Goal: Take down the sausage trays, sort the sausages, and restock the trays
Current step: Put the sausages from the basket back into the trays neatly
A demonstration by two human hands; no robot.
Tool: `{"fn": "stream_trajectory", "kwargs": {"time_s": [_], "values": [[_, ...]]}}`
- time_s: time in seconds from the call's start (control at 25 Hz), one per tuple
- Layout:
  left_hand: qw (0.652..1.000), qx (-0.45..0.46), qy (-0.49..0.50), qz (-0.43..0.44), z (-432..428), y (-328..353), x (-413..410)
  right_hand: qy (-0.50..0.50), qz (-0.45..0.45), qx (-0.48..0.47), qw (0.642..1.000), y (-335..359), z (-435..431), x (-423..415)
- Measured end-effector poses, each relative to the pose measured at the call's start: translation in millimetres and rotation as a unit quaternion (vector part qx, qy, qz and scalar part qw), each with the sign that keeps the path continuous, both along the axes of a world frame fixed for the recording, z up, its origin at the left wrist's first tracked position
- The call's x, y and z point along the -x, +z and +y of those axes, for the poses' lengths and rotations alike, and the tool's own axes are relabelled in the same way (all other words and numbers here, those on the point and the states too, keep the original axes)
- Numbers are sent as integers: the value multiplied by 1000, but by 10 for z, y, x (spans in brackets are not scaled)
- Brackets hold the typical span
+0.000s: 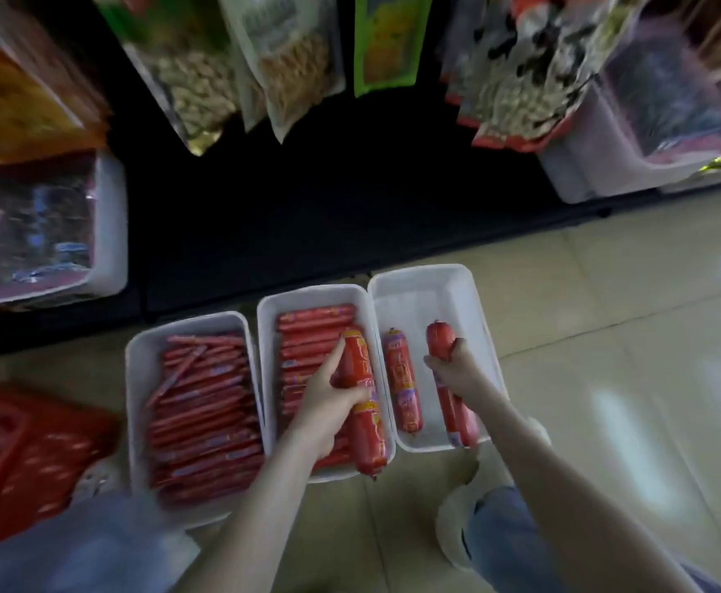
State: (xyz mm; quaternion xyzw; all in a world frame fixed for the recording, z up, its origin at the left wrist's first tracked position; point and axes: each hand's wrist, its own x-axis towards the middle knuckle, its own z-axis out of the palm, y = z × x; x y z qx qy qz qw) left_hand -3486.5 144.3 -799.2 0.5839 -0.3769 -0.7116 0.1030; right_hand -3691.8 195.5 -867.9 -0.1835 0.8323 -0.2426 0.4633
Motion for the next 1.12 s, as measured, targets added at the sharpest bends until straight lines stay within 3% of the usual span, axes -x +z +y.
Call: {"fn": "stream_trajectory", "kwargs": {"time_s": [0.16, 0.36, 0.44, 0.52, 0.64, 0.72, 0.8, 0.84, 0.88, 1.0, 1.12], "values": [[999, 4, 33, -17, -45, -582, 141, 28, 17, 0, 999, -895, -210, -82], [997, 62, 12, -34, 8, -973, 415, 110, 23, -62, 992, -951, -114, -150], [996, 86, 18, -32, 55, -1018, 541, 36, -100, 15, 994, -680, -17, -175], [994, 108, 23, -18, 69, -1052, 637, 5, -243, 71, 967, -380, 101, -235], [990, 138, -32, 21, 72, -1002, 730, -18, -311, 118, 943, -149, 223, -213], [952, 246, -177, -44, 60, -1021, 801, -49, -181, 123, 975, -250, 272, -105], [824, 374, -385, -182, 67, -1145, 797, 17, 64, 39, 997, -515, 332, 63], [766, 384, -457, -240, 70, -1223, 765, 64, 139, -15, 988, -659, 380, 129], [727, 373, -507, -274, 65, -1297, 722, 105, 154, -67, 980, -783, 426, 156], [695, 368, -557, -265, 75, -1444, 597, 181, 93, -133, 970, -1017, 552, 78], [734, 370, -519, -235, 79, -1335, 607, 228, 123, -143, 955, -915, 574, -174]]}}
